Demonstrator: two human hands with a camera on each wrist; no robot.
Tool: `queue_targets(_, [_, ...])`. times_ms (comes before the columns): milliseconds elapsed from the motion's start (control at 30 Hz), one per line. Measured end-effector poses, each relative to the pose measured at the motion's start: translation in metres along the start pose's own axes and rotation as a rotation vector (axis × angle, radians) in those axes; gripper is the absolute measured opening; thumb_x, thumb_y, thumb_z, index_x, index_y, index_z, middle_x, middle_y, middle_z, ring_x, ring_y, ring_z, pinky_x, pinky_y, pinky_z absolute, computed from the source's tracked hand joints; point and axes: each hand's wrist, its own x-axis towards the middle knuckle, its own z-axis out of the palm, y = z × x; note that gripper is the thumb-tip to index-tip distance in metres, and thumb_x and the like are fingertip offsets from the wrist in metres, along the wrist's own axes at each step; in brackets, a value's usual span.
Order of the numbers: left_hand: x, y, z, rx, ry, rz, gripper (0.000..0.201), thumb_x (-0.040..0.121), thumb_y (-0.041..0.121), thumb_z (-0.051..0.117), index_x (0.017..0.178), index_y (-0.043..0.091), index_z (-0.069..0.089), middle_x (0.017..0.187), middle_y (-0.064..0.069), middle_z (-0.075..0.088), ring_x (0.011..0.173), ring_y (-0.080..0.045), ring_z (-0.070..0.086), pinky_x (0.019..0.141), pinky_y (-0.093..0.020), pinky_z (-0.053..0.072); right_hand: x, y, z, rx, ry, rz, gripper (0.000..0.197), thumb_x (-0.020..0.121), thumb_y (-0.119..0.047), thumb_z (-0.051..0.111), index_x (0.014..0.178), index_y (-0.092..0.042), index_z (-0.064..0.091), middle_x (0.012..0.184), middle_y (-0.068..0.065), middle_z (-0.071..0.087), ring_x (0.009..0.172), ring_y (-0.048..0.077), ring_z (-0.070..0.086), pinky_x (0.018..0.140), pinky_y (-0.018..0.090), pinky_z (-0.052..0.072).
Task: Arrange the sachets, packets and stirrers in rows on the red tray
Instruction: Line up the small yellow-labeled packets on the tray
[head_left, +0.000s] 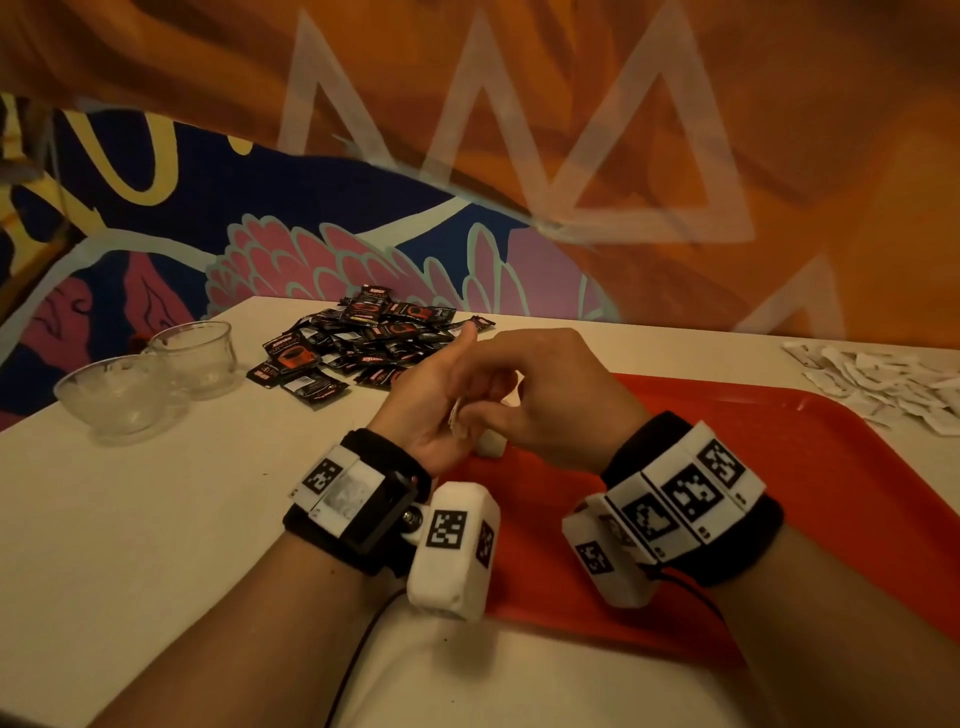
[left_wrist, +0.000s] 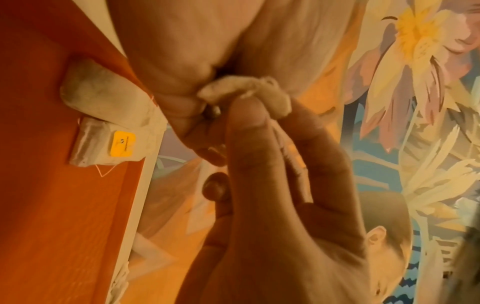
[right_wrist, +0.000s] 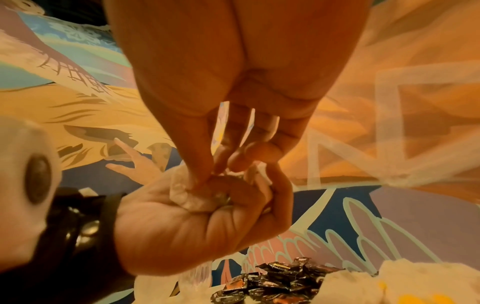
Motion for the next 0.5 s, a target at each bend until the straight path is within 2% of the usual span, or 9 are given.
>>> queue_targets(100, [-0.002,0.001,0.002,0.018,-0.019,-0.01,0.044,0.09,0.042,0.054,0.119,0.01,0.061,0.091,-0.004,0.065,0.088,-0.013,0.066,0.075,-0.023,0.057,0.0,0.002,0.003,-0.01,0.019,-0.034,0.014,0.077,-0.019,0.081,0.086,-0.025,0.073,0.081,-0.013,0.061,0.077,0.005,0.054,0.072,0.027,0.048])
queue_targets(167, [-0.003,0.002,0.003,0.015,0.005,-0.007,0.047,0.095,0.043,0.051,0.128,0.01,0.058,0.102,-0.006,0.064,0.101,-0.016,0.064,0.084,-0.024,0.055,0.0,0.004,0.004,-0.006,0.044,-0.04,0.009,0.078,-0.02,0.081,0.083,-0.023,0.074,0.087,-0.011,0.061,0.08,0.006,0.054,0.072,0.023,0.045])
queue_targets(233, [-0.002,0.004,0.0,0.001,0.041,0.019,0.054,0.098,0.044,0.051,0.139,0.01,0.053,0.112,-0.009,0.062,0.116,-0.02,0.061,0.1,-0.031,0.049,0.0,0.007,0.001,0.089,0.107,-0.02,0.009,0.079,-0.02,0.08,0.081,-0.024,0.073,0.096,-0.008,0.064,0.084,0.008,0.057,0.072,0.018,0.044])
queue_targets(267, [-0.002,0.005,-0.001,0.004,0.06,0.04,0.056,0.098,0.043,0.051,0.143,0.011,0.05,0.113,-0.01,0.063,0.111,-0.021,0.063,0.097,-0.032,0.051,0.0,0.008,-0.002,0.174,0.136,-0.001,0.011,0.079,-0.018,0.08,0.08,-0.024,0.071,0.1,-0.007,0.066,0.087,0.009,0.059,0.073,0.016,0.045])
queue_targets(333, [0.001,0.009,-0.006,0.018,0.101,0.076,0.058,0.098,0.042,0.052,0.146,0.011,0.047,0.118,-0.011,0.063,0.091,-0.018,0.065,0.072,-0.029,0.059,0.001,0.01,-0.007,0.365,0.16,0.041,0.017,0.083,-0.011,0.076,0.079,-0.024,0.066,0.099,-0.006,0.069,0.09,0.009,0.064,0.075,0.018,0.049])
queue_targets(367, [0.002,0.01,-0.009,0.032,0.122,0.084,0.058,0.098,0.043,0.053,0.145,0.01,0.048,0.123,-0.011,0.06,0.091,-0.018,0.065,0.065,-0.029,0.06,0.001,0.011,-0.009,0.457,0.167,0.066,0.019,0.085,-0.007,0.073,0.08,-0.023,0.064,0.094,-0.006,0.07,0.086,0.008,0.066,0.072,0.021,0.051])
queue_targets(400, [0.002,0.011,-0.01,0.057,0.156,0.088,0.059,0.096,0.045,0.055,0.143,0.008,0.05,0.123,-0.011,0.057,0.094,-0.018,0.063,0.064,-0.029,0.059,0.002,0.013,-0.009,0.535,0.185,0.099,0.02,0.086,-0.004,0.071,0.081,-0.021,0.063,0.086,-0.006,0.069,0.08,0.007,0.065,0.067,0.022,0.051])
queue_targets(433, [0.003,0.011,-0.012,0.068,0.176,0.091,0.058,0.093,0.047,0.059,0.135,0.007,0.056,0.117,-0.011,0.057,0.093,-0.018,0.061,0.063,-0.026,0.058,0.003,0.016,-0.009,0.585,0.215,0.14,0.02,0.087,-0.002,0.07,0.081,-0.02,0.063,0.079,-0.008,0.068,0.074,0.007,0.064,0.064,0.023,0.05])
queue_targets(500, [0.002,0.013,-0.01,0.114,0.206,0.131,0.047,0.086,0.05,0.064,0.102,0.007,0.062,0.09,-0.007,0.058,0.069,-0.013,0.057,0.047,-0.018,0.048,0.003,0.02,-0.008,0.584,0.284,0.23,0.02,0.086,-0.005,0.072,0.079,-0.021,0.062,0.071,-0.01,0.067,0.069,0.004,0.064,0.062,0.023,0.049])
